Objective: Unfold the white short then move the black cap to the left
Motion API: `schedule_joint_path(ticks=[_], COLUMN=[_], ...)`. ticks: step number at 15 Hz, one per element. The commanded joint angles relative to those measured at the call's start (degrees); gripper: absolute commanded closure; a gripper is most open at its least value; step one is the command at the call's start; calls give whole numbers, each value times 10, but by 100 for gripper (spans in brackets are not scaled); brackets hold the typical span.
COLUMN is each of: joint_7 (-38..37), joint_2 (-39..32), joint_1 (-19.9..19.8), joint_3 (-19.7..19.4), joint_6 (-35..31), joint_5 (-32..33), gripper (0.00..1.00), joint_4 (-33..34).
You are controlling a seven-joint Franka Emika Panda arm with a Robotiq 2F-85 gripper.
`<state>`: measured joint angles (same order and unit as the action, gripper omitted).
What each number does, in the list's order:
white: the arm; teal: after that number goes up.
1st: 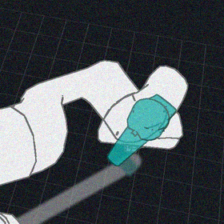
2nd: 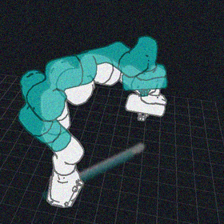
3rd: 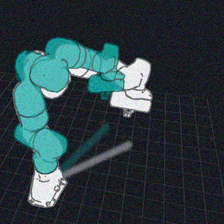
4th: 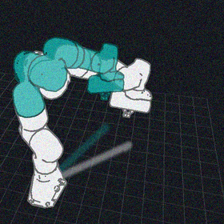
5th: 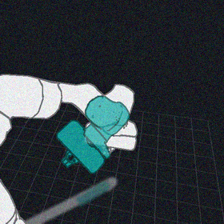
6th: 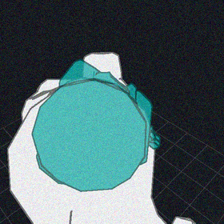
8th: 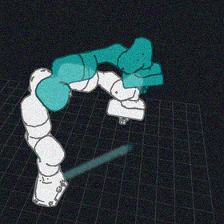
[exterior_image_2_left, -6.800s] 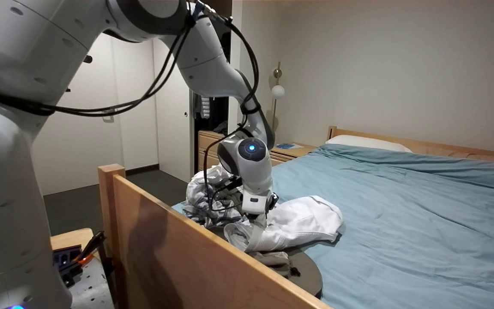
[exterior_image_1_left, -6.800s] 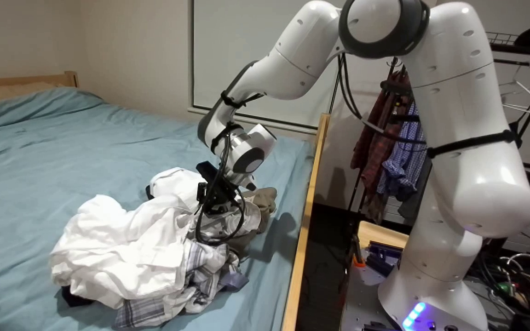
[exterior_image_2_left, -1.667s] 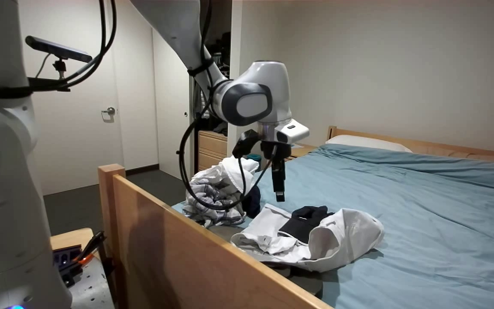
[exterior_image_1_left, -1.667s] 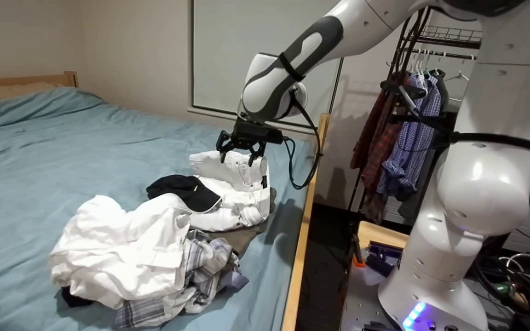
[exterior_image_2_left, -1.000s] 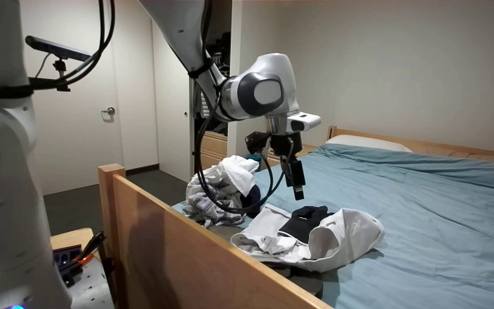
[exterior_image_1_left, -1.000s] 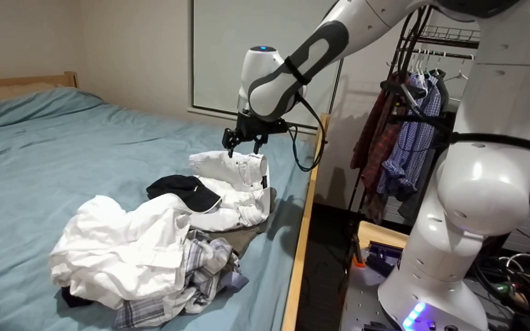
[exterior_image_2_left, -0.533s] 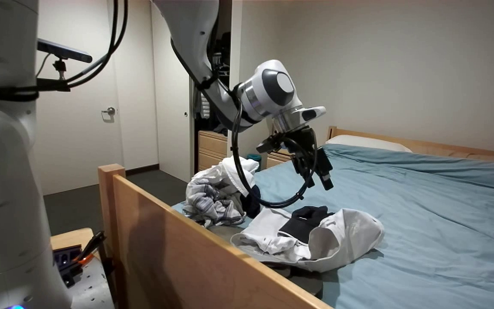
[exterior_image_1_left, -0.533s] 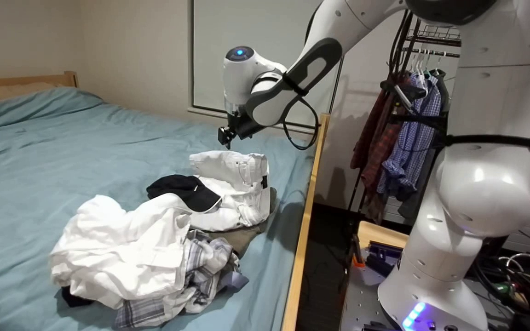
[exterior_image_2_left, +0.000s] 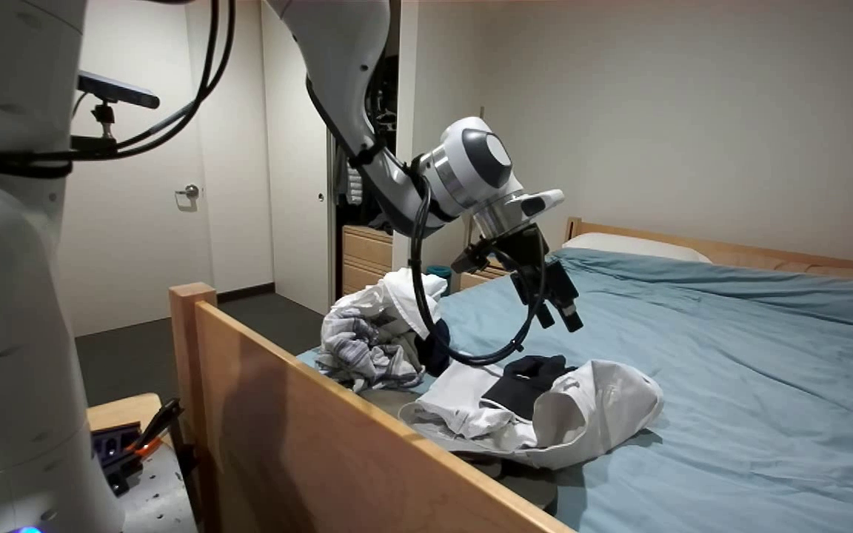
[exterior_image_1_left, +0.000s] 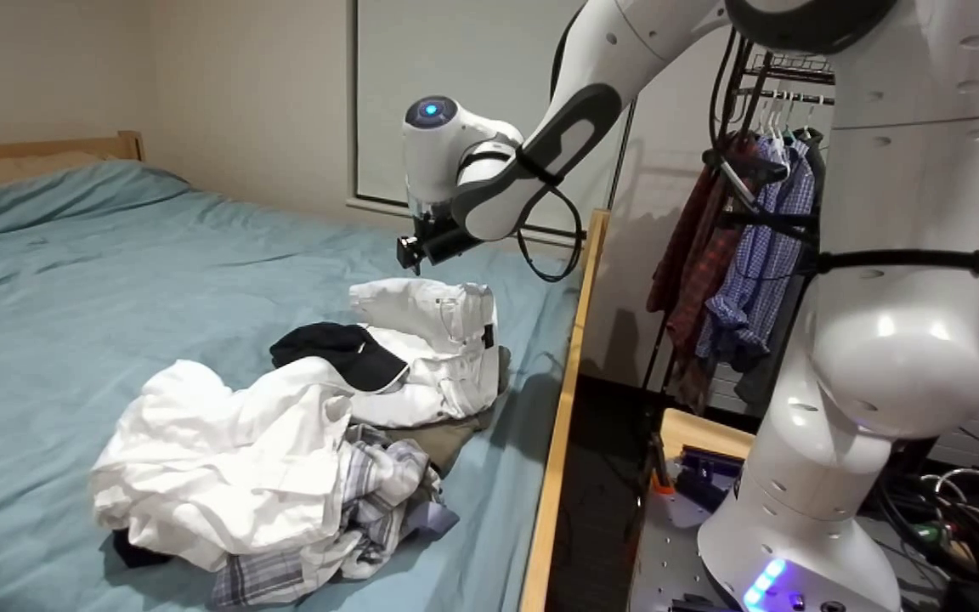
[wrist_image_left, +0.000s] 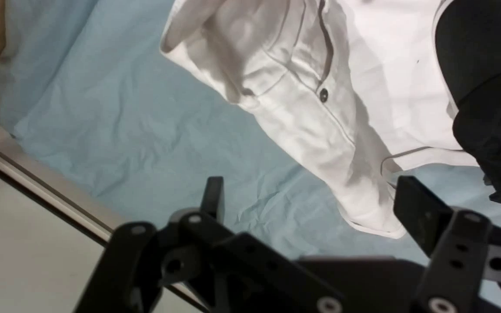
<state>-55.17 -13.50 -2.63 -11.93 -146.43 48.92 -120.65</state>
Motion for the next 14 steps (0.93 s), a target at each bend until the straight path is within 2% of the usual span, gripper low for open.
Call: schedule_joint_path(ticks=[1, 4, 7, 9, 12, 14], joint_7=[-97, -143, -215, -248, -283, -277], joint_2=[-86, -138, -182, -199, -214, -218], joint_1=[16, 25, 41, 42, 38, 29], joint_3=[-9, -19, -53, -60, -55, -40], joint_6=[-1, 11, 15, 30, 70, 104], joint_5=[48, 63, 126, 161, 192, 180], gripper=[0, 0, 0, 0, 0, 0], joint_4=[60, 101, 153, 177, 202, 207])
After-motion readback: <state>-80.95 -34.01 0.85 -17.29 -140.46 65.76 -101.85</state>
